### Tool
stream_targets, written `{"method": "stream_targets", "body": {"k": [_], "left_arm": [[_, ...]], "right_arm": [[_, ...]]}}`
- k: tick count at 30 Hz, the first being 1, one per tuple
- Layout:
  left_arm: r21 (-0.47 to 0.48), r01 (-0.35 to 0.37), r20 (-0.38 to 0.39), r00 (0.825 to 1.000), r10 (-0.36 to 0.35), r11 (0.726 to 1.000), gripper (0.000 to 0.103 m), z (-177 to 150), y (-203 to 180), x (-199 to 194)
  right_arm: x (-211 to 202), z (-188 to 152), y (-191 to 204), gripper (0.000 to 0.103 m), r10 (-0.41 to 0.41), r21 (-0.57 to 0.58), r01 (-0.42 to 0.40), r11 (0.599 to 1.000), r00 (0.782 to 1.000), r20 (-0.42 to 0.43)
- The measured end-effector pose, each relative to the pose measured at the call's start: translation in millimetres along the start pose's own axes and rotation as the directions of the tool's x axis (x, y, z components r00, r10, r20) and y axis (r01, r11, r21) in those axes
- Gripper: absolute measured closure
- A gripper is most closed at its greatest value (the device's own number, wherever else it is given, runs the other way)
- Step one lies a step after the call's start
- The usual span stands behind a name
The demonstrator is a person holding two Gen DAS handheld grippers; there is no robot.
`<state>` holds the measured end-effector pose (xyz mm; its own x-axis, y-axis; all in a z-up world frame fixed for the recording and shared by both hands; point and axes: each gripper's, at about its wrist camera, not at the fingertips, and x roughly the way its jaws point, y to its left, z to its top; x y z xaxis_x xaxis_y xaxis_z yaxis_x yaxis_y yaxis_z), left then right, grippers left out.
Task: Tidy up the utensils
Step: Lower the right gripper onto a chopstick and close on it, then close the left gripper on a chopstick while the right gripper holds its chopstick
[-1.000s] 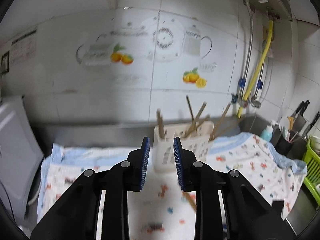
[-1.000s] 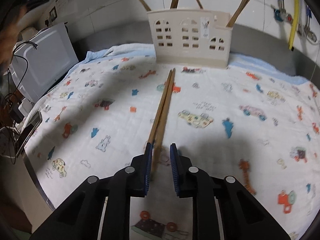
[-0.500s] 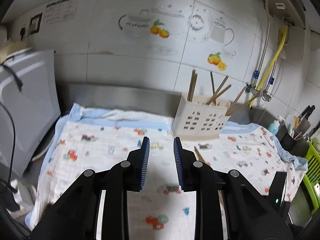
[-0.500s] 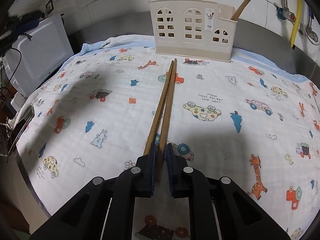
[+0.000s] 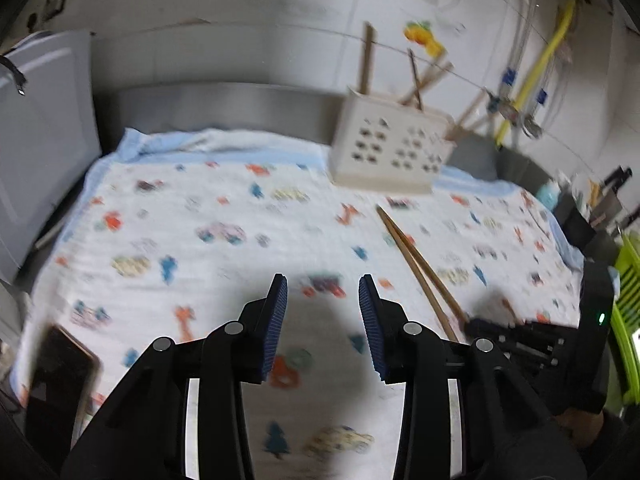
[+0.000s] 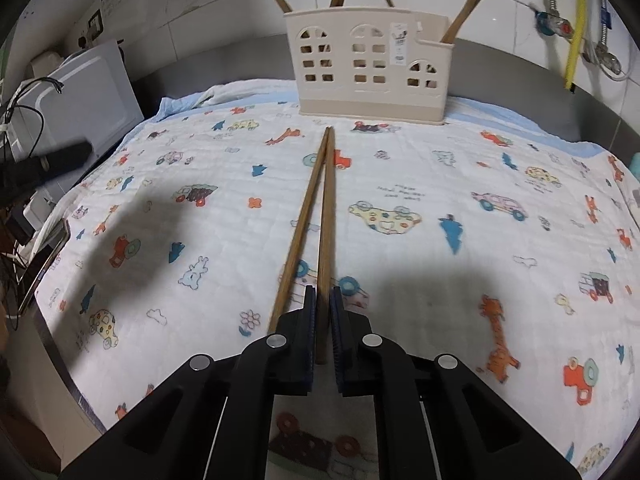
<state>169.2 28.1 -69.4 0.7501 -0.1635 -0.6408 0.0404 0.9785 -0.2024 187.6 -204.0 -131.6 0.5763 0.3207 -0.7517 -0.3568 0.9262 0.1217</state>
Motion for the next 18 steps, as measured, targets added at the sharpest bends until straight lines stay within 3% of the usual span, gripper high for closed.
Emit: {"method": "stream_targets", "body": {"k": [9,18], "left_arm": [[0.010,0.084,-0.073,0.994,-0.083,0.996,0.065,-27,-53,23],[0.037,0.100,-0.138,0.986,-0.095,0.994,0.066,-44,-102,51]], "right_arm": [[-43,-1,-20,0.096,-0.015,0.016,0.013,1.000,0.995,0.101],[-72,1,-41,0.096,-0.022,0.022,0.019,1.000,0.986,0.165]]}}
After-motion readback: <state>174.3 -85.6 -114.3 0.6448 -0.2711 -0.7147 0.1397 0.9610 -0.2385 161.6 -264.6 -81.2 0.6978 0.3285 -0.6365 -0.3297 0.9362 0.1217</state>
